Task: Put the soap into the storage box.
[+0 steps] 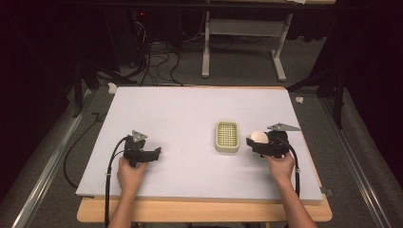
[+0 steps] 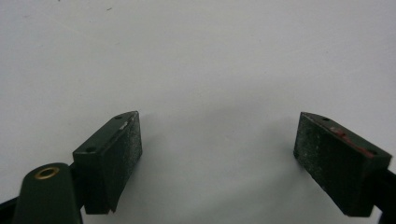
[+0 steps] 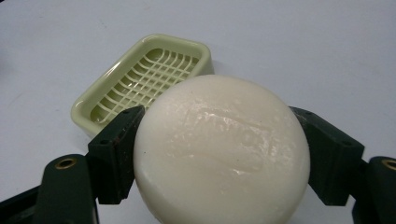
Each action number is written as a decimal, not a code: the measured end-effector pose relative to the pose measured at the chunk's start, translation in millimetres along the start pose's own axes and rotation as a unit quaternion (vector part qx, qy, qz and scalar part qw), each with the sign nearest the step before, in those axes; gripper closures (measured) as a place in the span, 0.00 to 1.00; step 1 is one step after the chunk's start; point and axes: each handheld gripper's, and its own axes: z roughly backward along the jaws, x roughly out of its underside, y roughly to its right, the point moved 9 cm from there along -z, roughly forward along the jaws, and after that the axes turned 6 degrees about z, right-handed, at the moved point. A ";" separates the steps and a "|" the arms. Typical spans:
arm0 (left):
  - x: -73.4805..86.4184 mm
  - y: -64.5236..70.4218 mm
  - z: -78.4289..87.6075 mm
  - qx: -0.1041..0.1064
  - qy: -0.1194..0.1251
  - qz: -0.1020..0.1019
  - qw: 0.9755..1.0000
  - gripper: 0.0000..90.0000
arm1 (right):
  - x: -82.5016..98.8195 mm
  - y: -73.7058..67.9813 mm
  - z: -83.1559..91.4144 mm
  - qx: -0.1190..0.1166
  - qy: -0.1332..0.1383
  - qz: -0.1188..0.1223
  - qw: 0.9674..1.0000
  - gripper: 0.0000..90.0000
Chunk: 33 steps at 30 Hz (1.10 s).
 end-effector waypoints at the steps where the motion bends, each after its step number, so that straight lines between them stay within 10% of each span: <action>1: 0.0 0.0 0.0 0.000 0.000 0.000 1.000 0.17 | -0.9 -0.3 0.9 -0.001 0.002 0.001 1.000 0.27; 33: 0.1 0.0 0.1 0.000 0.000 0.001 1.000 0.17 | -33.8 -40.0 9.1 -0.038 0.016 0.056 0.998 0.27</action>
